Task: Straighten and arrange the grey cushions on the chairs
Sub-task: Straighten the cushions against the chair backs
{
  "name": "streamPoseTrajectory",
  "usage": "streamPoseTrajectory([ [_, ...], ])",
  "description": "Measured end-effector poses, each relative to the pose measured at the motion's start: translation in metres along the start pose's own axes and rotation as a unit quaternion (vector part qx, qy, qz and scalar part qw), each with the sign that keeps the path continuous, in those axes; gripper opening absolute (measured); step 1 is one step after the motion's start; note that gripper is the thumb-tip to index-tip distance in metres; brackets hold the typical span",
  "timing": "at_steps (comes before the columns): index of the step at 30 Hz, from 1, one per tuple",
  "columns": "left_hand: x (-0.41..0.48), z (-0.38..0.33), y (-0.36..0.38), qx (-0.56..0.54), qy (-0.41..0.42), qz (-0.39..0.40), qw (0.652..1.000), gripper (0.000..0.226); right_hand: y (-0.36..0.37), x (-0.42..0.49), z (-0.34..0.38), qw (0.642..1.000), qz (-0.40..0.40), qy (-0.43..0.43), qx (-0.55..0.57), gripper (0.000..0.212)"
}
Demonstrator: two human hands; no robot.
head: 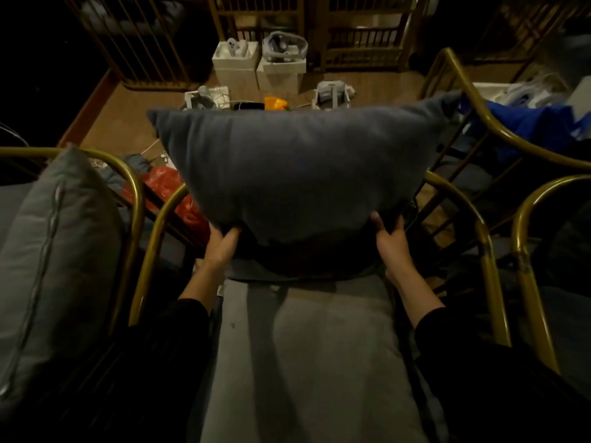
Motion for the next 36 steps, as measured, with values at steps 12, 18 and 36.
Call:
streamPoseTrajectory([
  [12, -0.103, 0.111, 0.116, 0.368, -0.183, 0.118, 0.904, 0.121, 0.007, -0.003, -0.019, 0.999, -0.025, -0.033, -0.031, 0.071],
  [18, -0.161, 0.141, 0.137, 0.466, -0.168, 0.146, 0.856, 0.123, 0.032, -0.055, -0.004, 0.947, -0.055, -0.197, -0.249, 0.12],
  [36, -0.185, 0.172, 0.132, 0.556, -0.117, 0.152, 0.809, 0.11, 0.055, -0.038, -0.075, 0.942, 0.052, -0.022, -0.33, 0.129],
])
Point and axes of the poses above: each hand's wrist, its own x-axis towards the middle knuckle, its own y-axis out of the palm, z = x × y, the point moved 5 cm from there along x, towards the middle knuckle, and after that the axes turned 7 degrees about z, right-handed, at the moved point
